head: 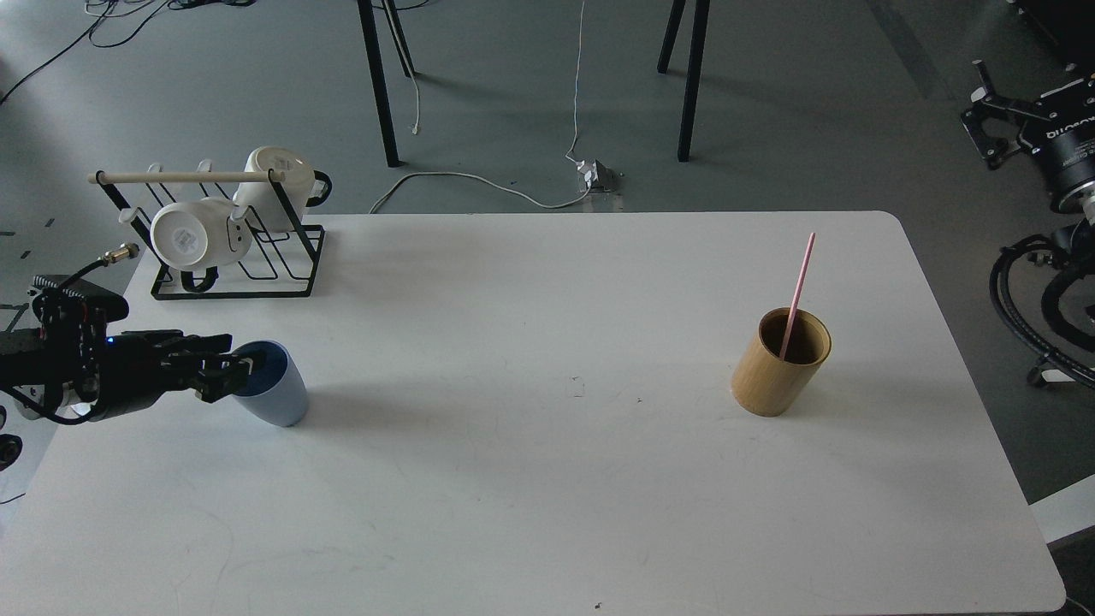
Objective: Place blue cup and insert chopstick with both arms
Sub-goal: 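Grasp the light blue cup with the left gripper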
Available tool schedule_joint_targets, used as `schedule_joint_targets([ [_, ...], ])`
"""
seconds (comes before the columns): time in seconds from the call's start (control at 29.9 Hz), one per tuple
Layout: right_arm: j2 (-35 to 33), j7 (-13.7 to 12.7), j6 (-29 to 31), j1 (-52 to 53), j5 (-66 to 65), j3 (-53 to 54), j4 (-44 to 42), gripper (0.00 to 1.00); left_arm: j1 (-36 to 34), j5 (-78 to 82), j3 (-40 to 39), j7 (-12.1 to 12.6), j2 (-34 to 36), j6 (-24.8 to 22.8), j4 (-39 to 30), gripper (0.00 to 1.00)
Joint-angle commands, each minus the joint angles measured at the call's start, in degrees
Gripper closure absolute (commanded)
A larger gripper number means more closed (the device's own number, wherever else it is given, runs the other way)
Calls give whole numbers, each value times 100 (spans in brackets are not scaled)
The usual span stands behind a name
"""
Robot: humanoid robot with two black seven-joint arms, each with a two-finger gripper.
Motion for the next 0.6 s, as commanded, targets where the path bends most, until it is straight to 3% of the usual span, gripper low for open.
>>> schedule_joint_targets([
  [0.0, -11, 0, 0, 7, -1, 0, -9, 1, -18, -15, 0, -35, -154, -1, 292, 60],
  [0.13, -73, 0, 0, 7, -1, 0, -27, 1, -26, -15, 0, -254, -181, -18, 328, 79],
  [0.3, -73, 0, 0, -1, -1, 0, -36, 1, -62, -7, 0, -263, -190, -27, 337, 96],
  [0.57, -73, 0, 0, -1, -1, -9, -9, 1, -184, -6, -9, -281, -190, -27, 276, 98],
])
